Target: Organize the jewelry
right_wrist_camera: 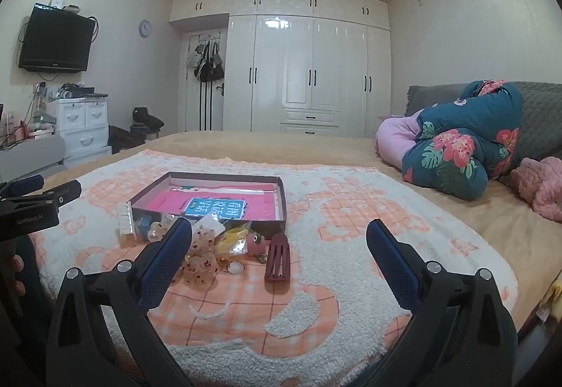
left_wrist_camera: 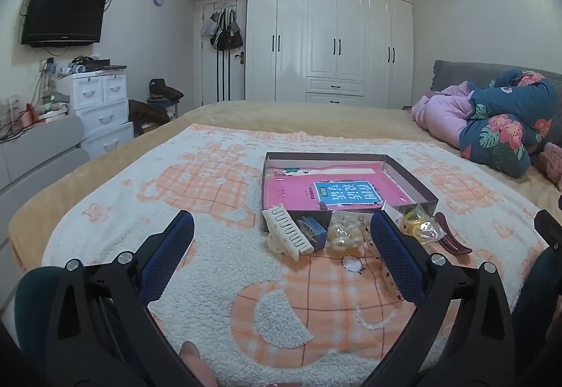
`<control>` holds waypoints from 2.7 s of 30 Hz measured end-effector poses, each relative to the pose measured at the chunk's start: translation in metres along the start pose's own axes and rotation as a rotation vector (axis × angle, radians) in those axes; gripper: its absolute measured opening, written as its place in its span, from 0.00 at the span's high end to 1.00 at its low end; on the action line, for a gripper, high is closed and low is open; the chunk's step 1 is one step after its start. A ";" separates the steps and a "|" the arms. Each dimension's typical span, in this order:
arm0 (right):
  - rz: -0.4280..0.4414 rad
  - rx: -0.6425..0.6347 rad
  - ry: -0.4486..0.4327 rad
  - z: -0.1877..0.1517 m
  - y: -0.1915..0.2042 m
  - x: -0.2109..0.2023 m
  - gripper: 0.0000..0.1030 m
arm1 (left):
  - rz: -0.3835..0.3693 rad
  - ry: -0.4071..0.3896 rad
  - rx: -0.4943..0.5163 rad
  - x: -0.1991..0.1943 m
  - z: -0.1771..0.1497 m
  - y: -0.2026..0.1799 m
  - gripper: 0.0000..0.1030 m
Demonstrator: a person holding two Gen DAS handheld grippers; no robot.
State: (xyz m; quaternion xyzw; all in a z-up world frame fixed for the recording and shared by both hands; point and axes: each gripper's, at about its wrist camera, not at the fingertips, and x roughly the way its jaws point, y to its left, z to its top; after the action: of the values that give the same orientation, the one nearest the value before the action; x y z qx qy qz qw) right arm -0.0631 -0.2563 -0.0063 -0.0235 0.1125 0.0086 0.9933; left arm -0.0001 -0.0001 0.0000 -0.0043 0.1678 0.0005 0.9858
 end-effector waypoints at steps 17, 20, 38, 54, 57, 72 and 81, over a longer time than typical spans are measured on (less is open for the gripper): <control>-0.001 0.015 -0.006 0.000 0.004 -0.002 0.06 | 0.000 0.000 -0.005 0.001 0.000 0.000 0.10; -0.001 0.016 -0.005 0.000 0.003 -0.002 0.06 | 0.000 -0.002 -0.008 0.001 0.000 0.000 0.10; 0.007 0.016 -0.007 -0.003 0.002 0.000 0.06 | 0.005 -0.007 -0.012 0.003 0.007 -0.003 0.10; 0.008 0.017 -0.005 -0.003 0.002 0.000 0.06 | 0.004 -0.012 -0.012 -0.002 0.006 -0.004 0.10; 0.008 0.017 -0.005 -0.003 0.002 0.000 0.06 | 0.004 -0.012 -0.013 -0.002 0.006 -0.004 0.10; 0.009 0.021 -0.001 -0.003 0.004 -0.001 0.06 | 0.002 -0.008 -0.013 -0.001 0.005 -0.005 0.10; 0.040 0.012 0.019 -0.002 0.005 0.006 0.06 | 0.004 0.005 -0.027 0.001 0.003 0.002 0.10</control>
State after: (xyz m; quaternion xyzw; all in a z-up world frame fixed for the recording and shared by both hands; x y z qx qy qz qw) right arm -0.0581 -0.2516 -0.0099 -0.0156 0.1222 0.0275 0.9920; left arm 0.0018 0.0023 0.0029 -0.0175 0.1701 0.0049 0.9853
